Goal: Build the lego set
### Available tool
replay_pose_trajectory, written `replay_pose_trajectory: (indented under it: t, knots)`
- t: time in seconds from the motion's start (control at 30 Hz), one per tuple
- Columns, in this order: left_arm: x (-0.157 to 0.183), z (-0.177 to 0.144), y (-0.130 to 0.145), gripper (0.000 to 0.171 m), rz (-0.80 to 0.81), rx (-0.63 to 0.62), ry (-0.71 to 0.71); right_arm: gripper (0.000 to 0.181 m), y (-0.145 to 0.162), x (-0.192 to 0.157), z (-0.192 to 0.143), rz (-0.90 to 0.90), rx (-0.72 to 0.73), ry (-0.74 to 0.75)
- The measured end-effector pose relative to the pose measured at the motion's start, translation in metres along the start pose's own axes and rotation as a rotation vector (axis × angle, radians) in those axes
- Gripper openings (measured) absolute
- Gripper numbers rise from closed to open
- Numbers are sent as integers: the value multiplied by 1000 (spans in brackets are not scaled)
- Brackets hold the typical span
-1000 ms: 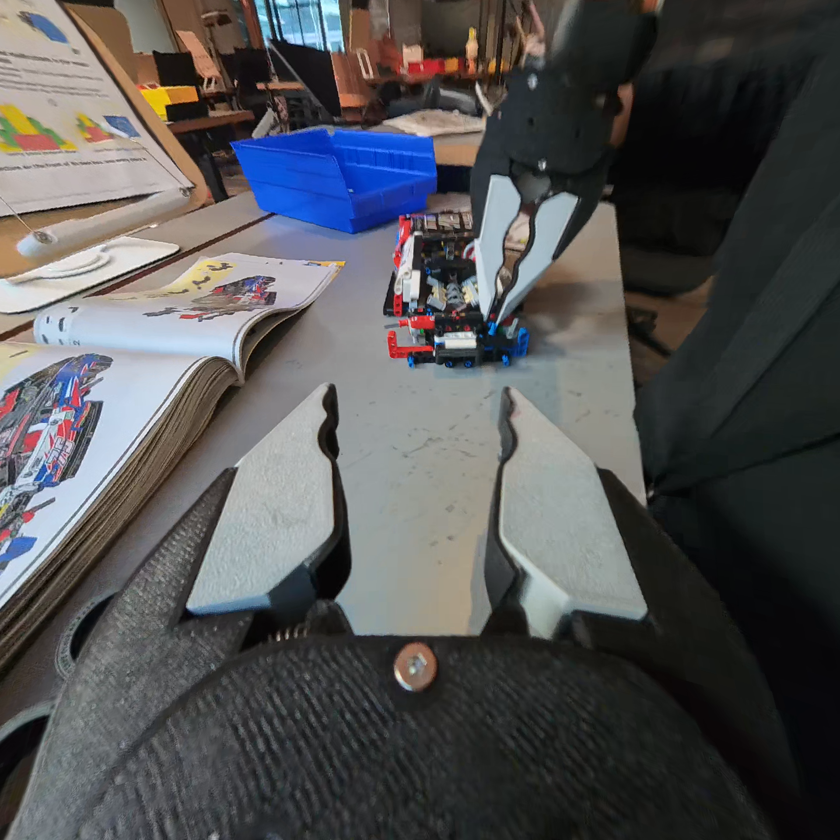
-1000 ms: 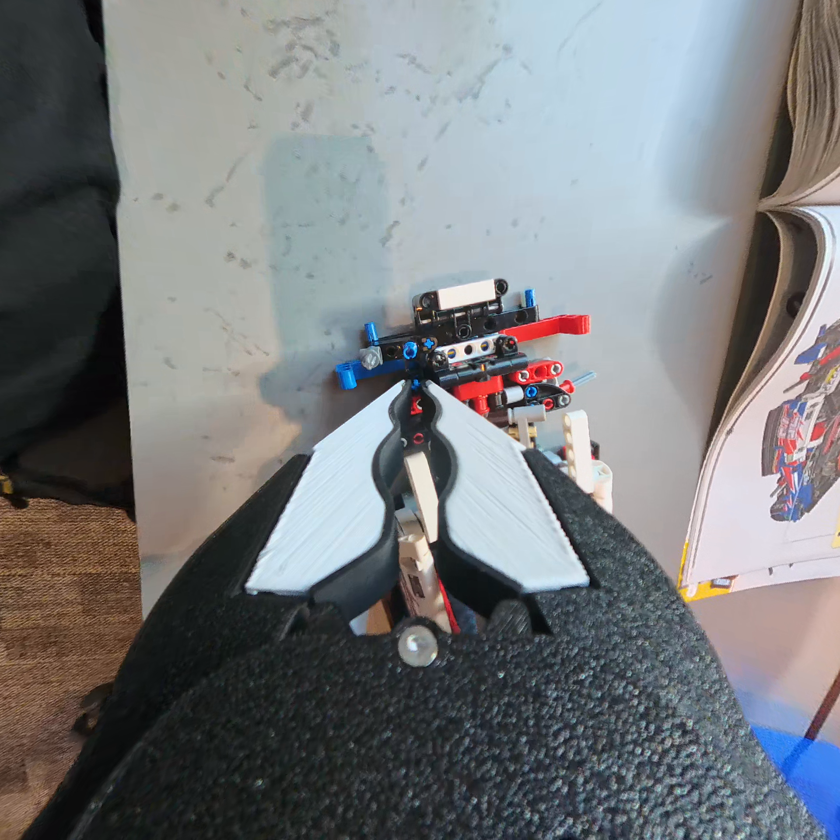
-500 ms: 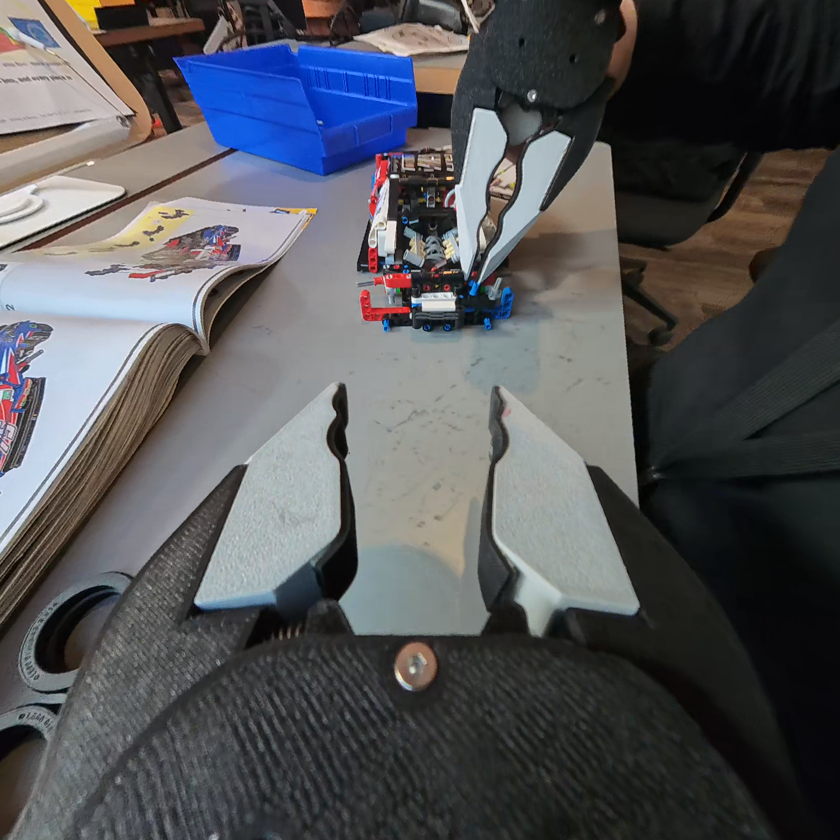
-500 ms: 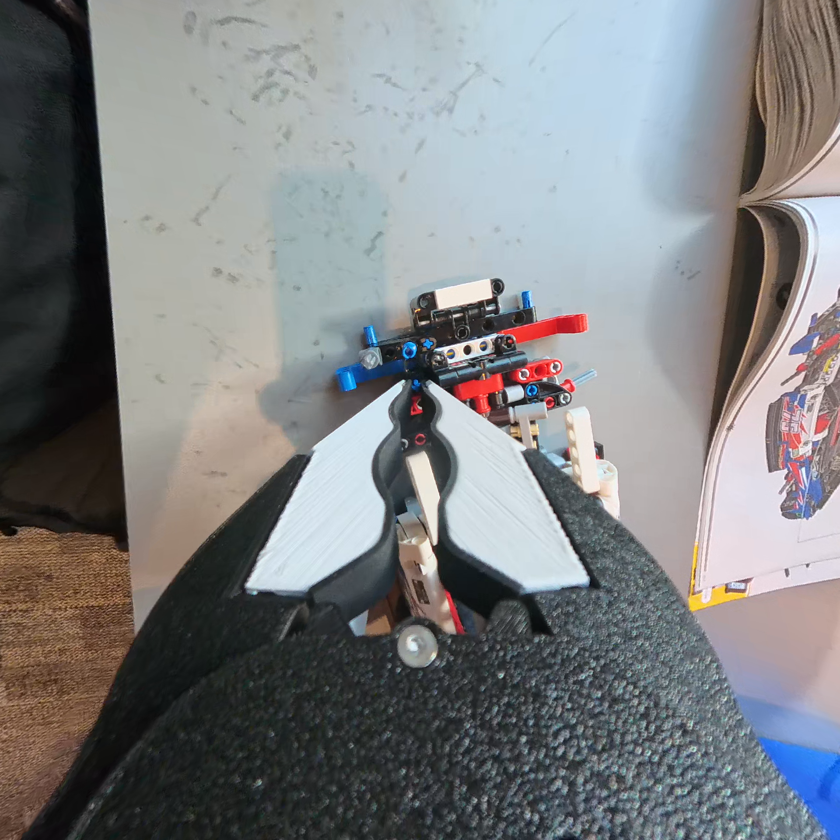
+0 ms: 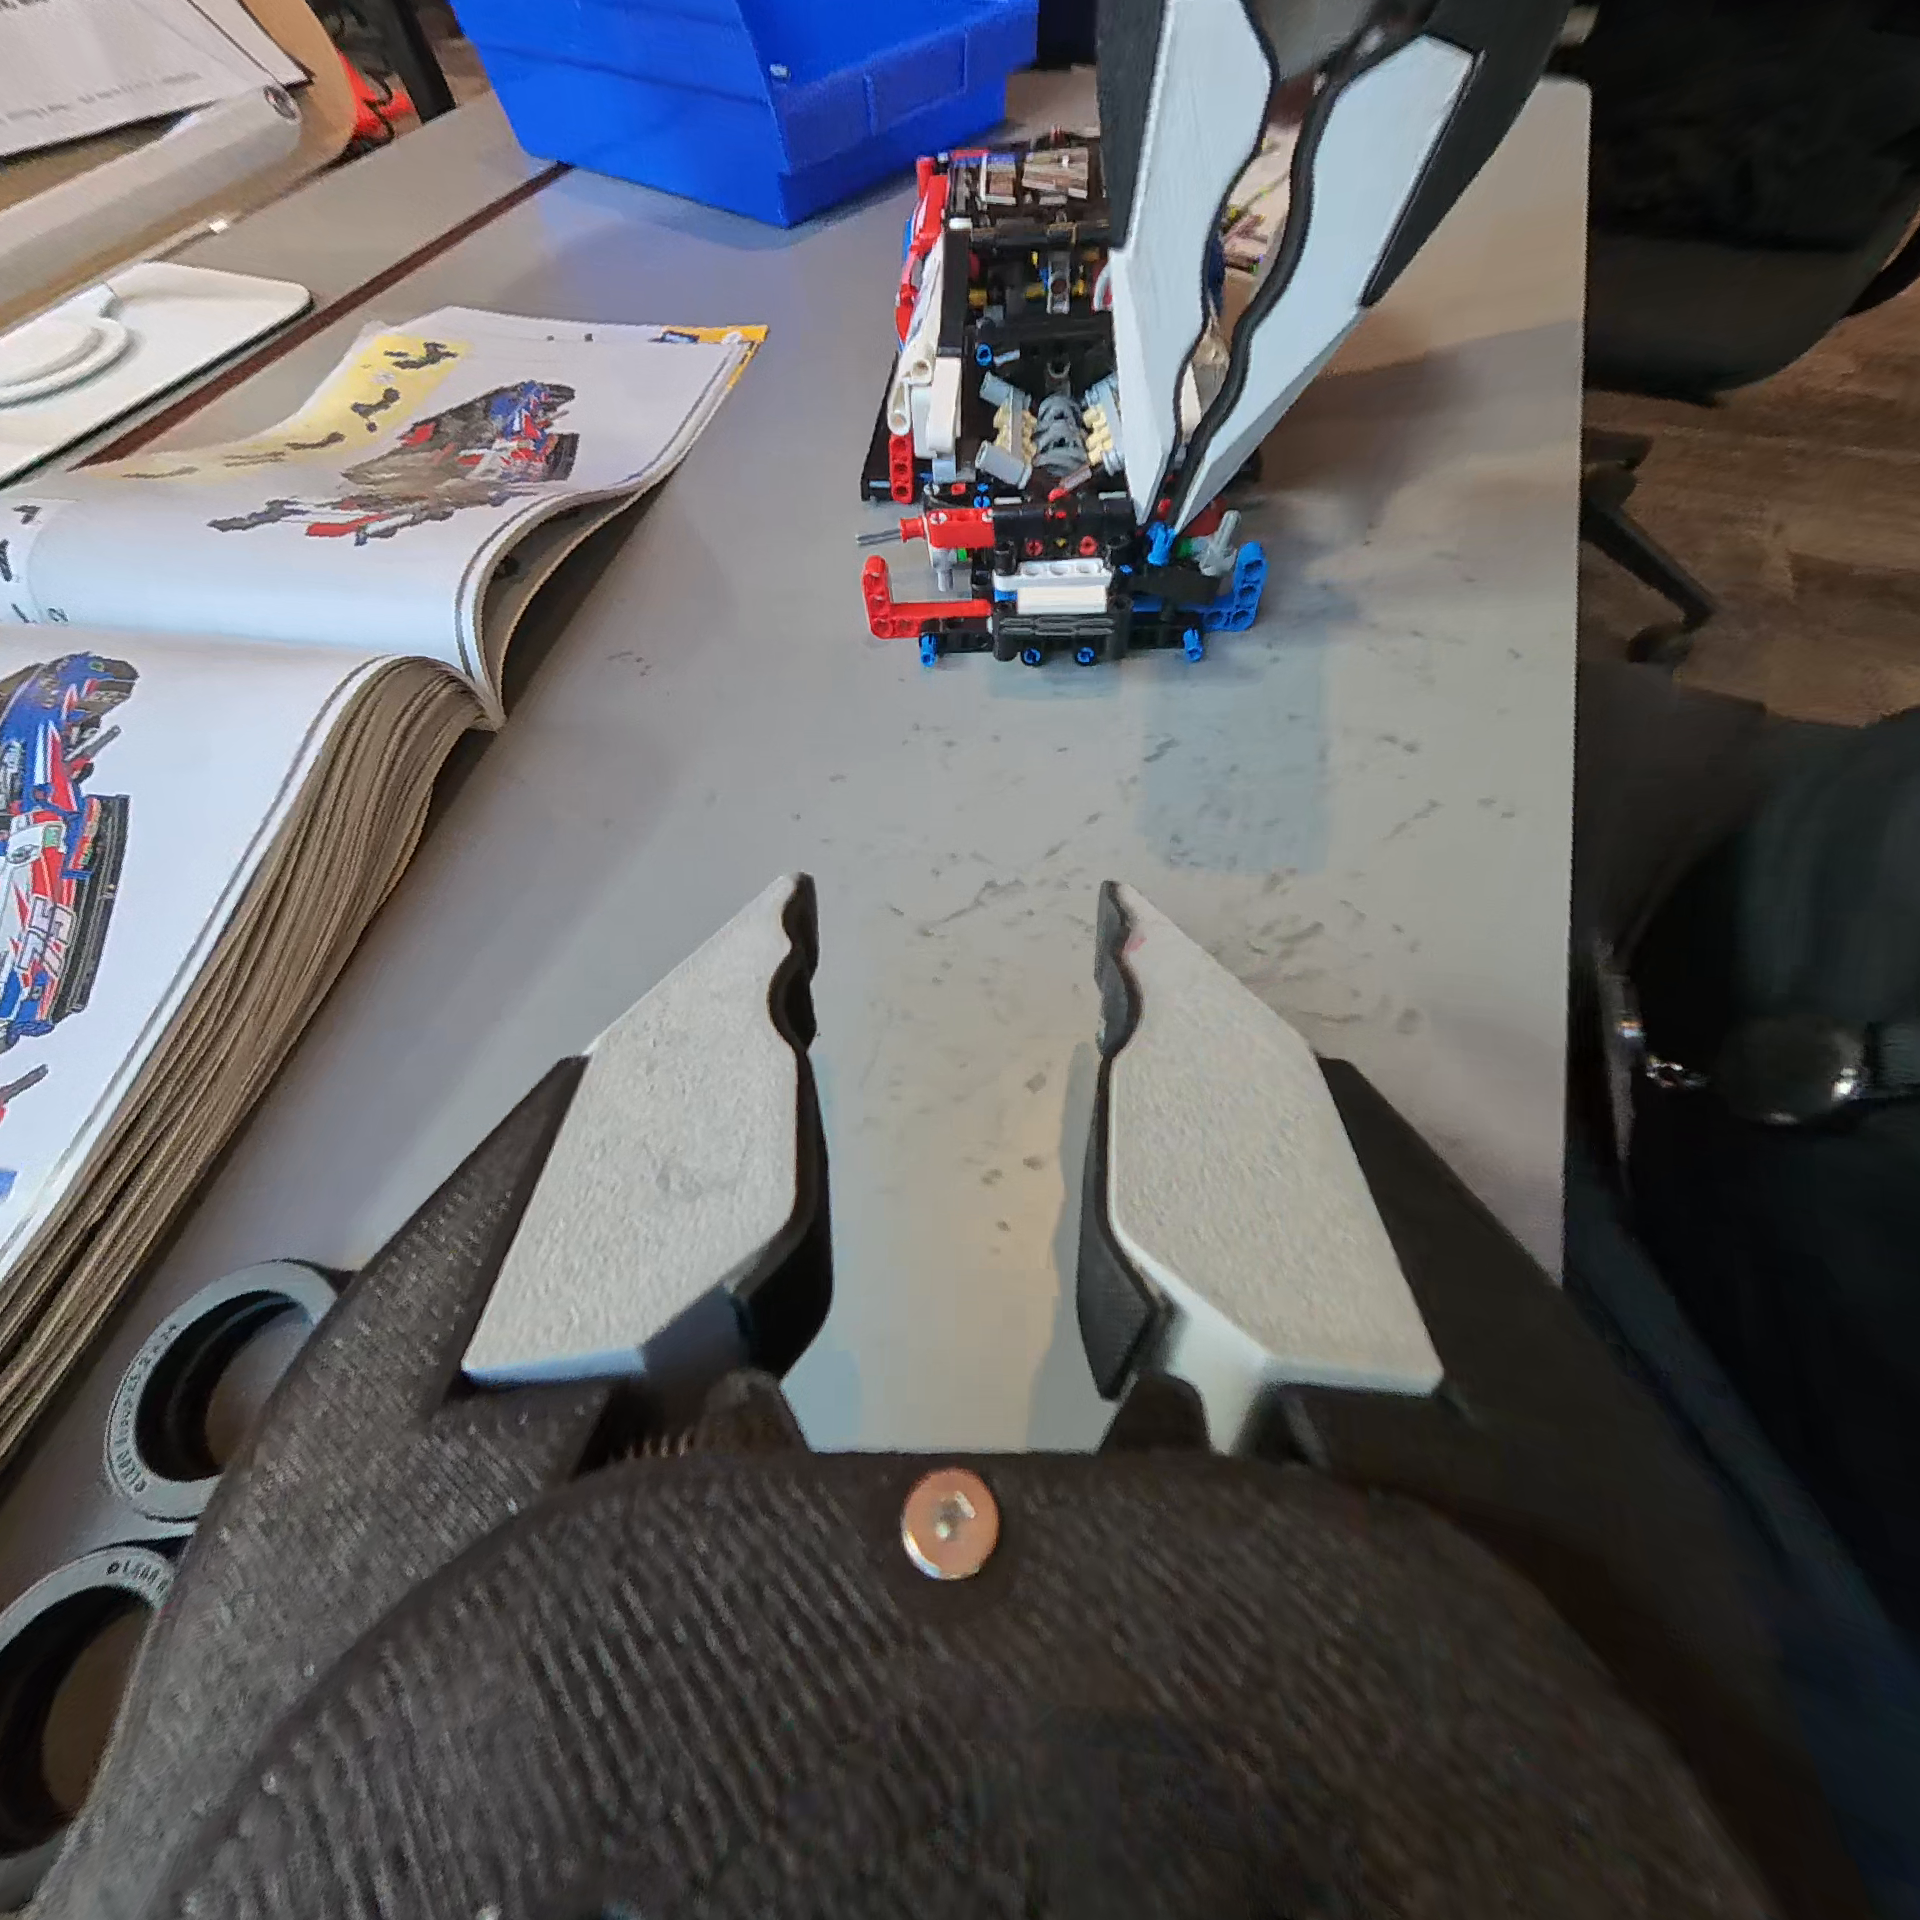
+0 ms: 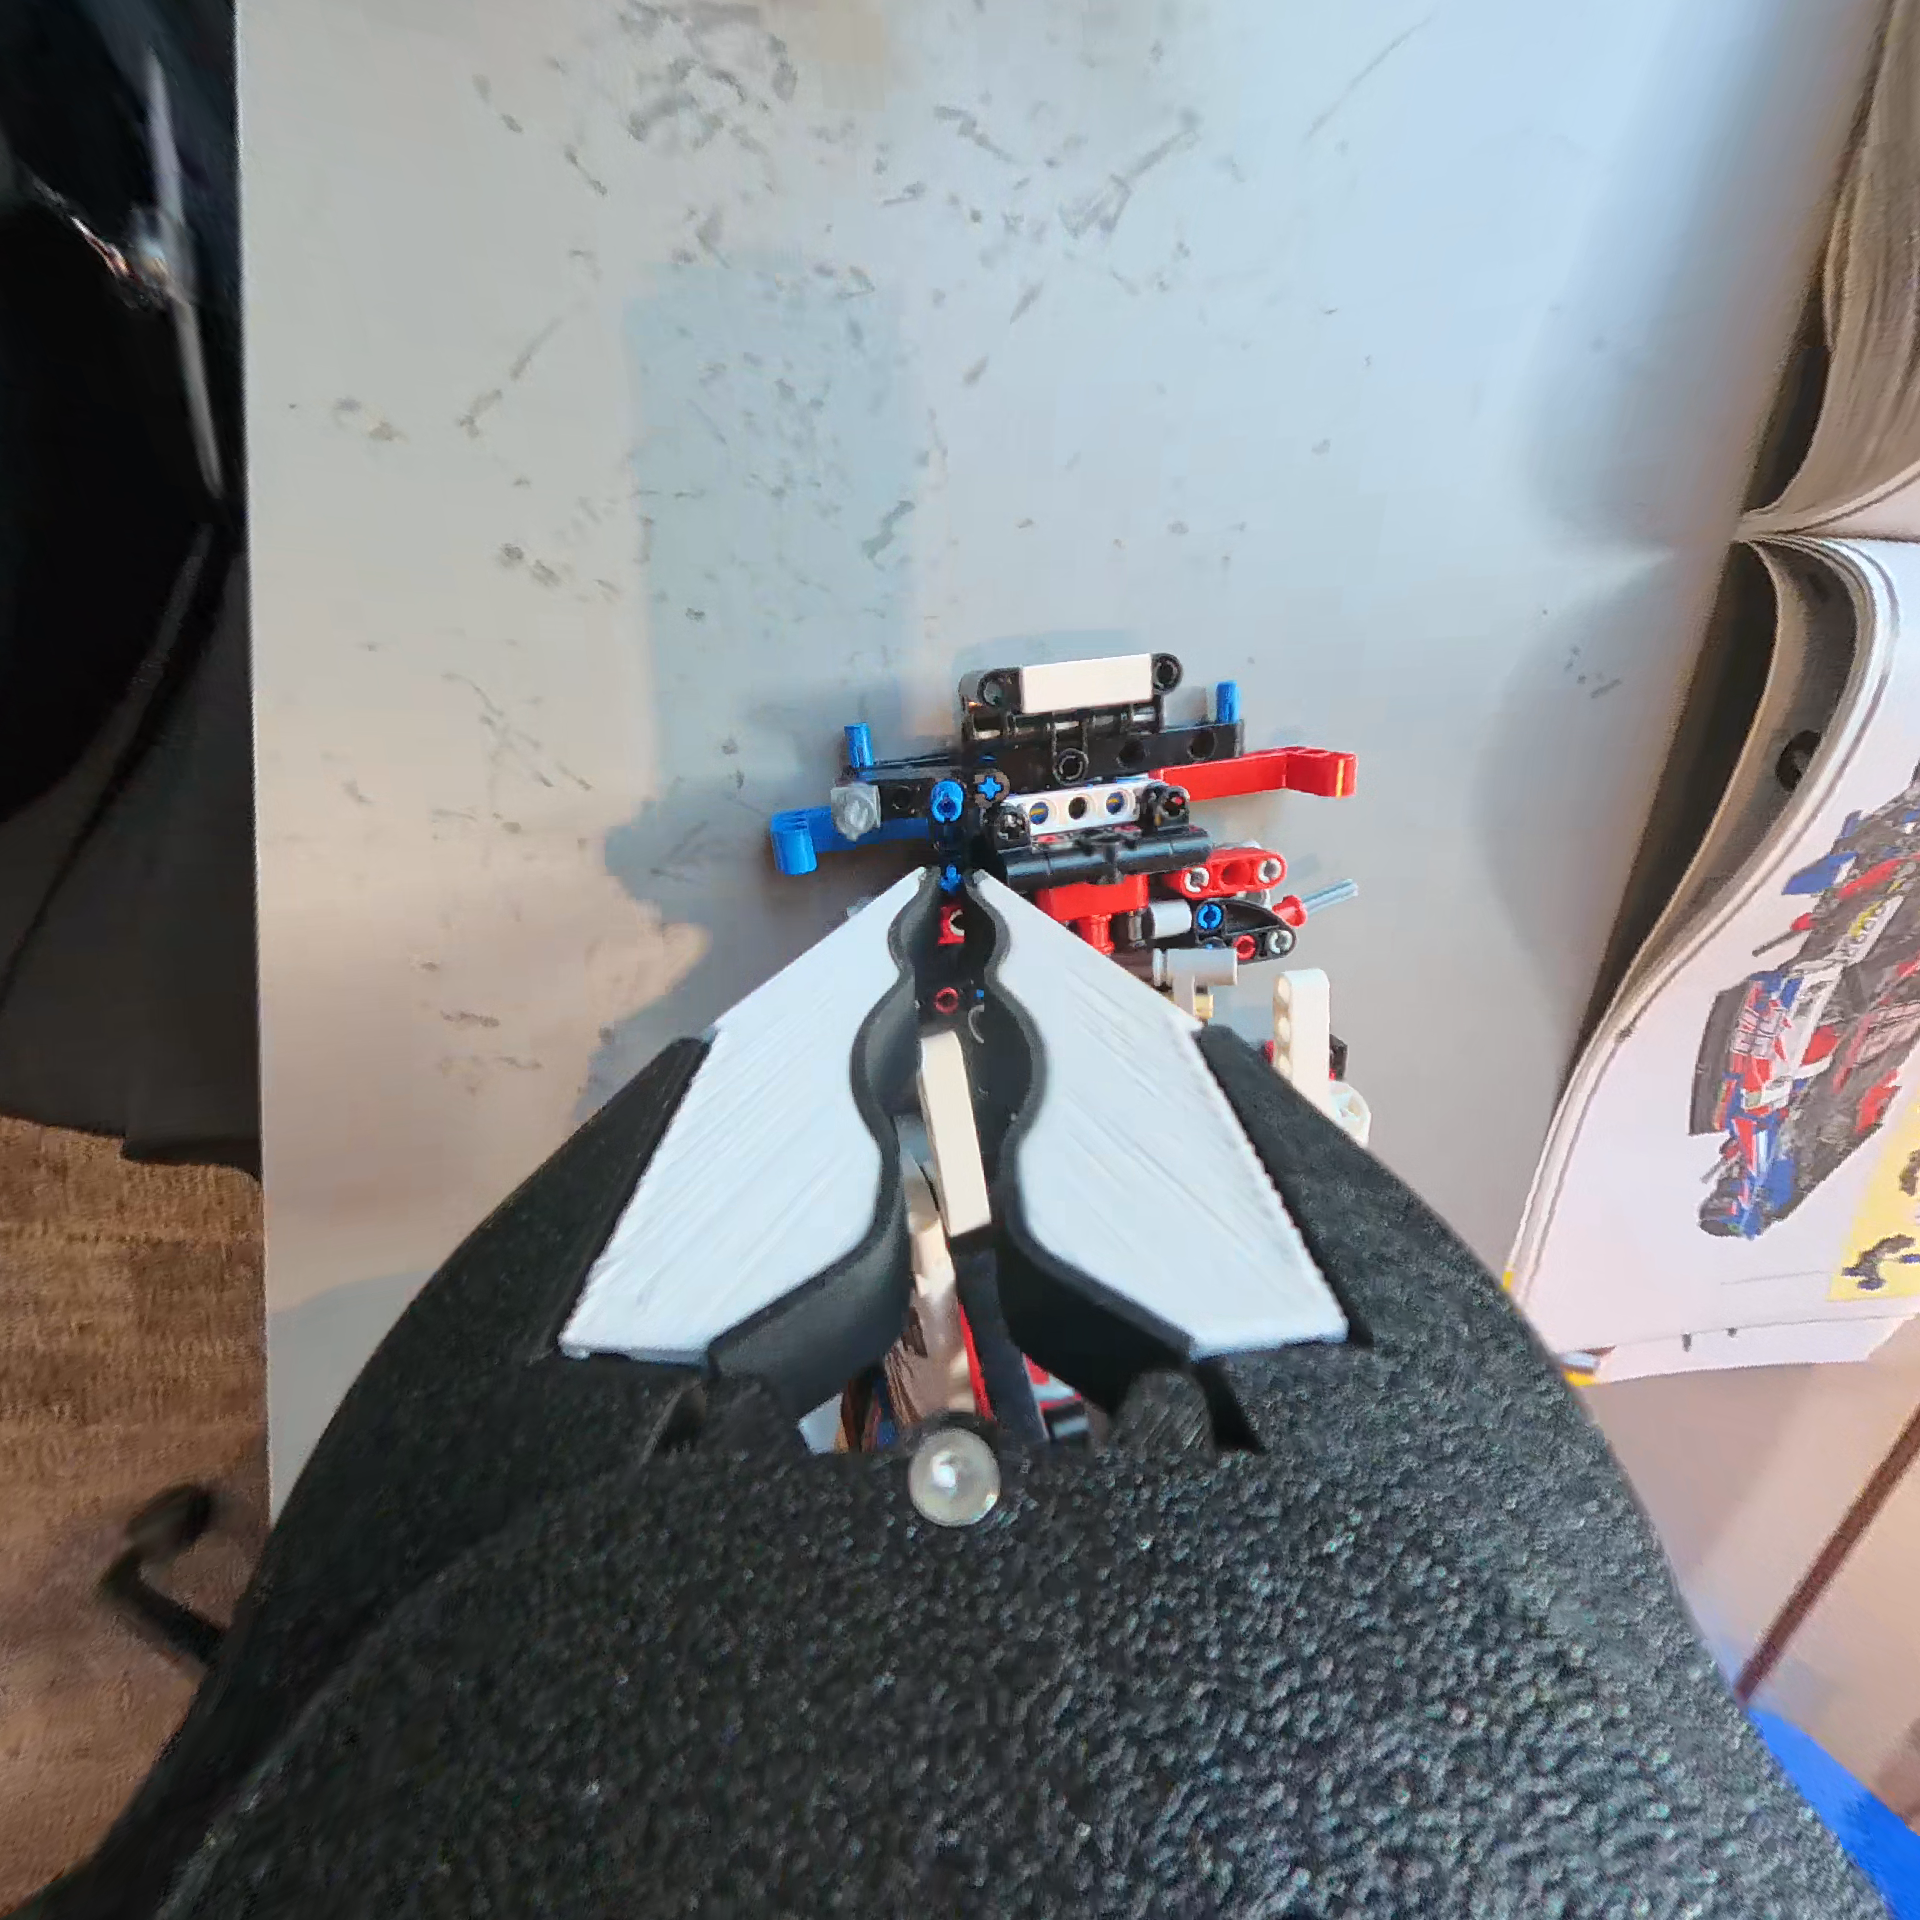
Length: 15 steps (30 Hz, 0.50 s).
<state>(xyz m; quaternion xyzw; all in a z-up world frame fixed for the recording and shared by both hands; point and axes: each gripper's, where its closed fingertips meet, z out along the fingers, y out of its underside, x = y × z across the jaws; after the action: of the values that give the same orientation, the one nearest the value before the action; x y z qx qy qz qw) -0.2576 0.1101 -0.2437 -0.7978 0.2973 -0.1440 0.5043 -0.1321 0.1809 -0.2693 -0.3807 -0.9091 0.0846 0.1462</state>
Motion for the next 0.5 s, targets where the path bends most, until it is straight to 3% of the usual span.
replay_pose_trajectory:
  t: [0.13, 0.2, 0.37, 0.5]
  knots:
    - [29, 15, -24, 47, -56, 79, 107, 2, 0, 1, 0, -31, -84, -8]
    - [44, 30, -34, 46, -82, 56, 175, 2, 1, 1, 0, -19, -107, -20]
    - [51, 74, -40, 39, 64, -34, 140, 2, 1, 1, 0, 7, -142, -27]
    - [65, 97, -50, 27, 86, -33, 196, 2, 1, 1, 0, 10, -159, -29]
